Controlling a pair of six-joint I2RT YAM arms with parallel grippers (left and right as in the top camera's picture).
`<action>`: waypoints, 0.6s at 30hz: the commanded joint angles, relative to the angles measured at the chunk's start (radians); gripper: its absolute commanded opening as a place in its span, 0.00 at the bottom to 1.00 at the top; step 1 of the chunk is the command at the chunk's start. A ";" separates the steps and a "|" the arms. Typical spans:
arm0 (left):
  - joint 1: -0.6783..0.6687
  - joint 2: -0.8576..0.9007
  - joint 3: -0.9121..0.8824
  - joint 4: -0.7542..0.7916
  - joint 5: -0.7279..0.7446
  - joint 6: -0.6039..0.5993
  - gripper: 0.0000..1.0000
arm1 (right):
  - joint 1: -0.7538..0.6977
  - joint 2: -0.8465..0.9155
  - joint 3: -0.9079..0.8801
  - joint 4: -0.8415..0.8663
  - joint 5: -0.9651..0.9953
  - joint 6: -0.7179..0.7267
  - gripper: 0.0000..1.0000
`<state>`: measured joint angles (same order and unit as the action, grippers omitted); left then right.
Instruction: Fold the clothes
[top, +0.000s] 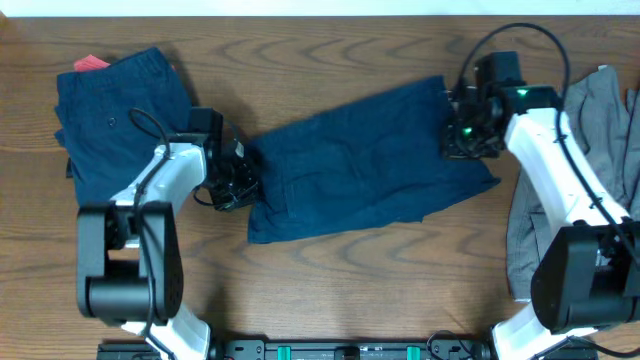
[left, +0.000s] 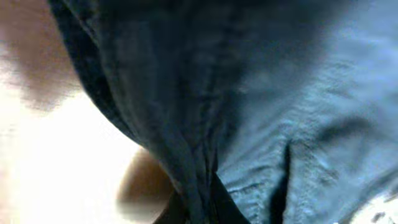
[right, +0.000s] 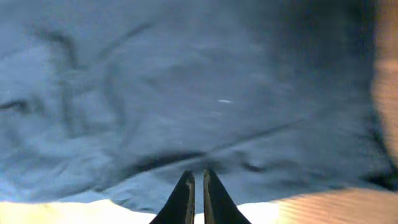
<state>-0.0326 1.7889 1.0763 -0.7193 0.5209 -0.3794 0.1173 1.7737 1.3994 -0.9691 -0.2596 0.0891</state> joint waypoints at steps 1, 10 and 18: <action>0.006 -0.100 0.095 -0.056 0.010 0.039 0.06 | 0.084 0.037 -0.006 0.012 -0.075 -0.053 0.05; 0.006 -0.294 0.163 -0.084 0.010 0.042 0.06 | 0.350 0.246 -0.006 0.123 -0.151 0.010 0.01; 0.026 -0.362 0.168 -0.057 0.024 -0.029 0.06 | 0.590 0.414 -0.006 0.380 -0.246 0.057 0.02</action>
<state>-0.0177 1.4540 1.2190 -0.7853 0.5209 -0.3702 0.6266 2.1250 1.4006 -0.6426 -0.4736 0.1181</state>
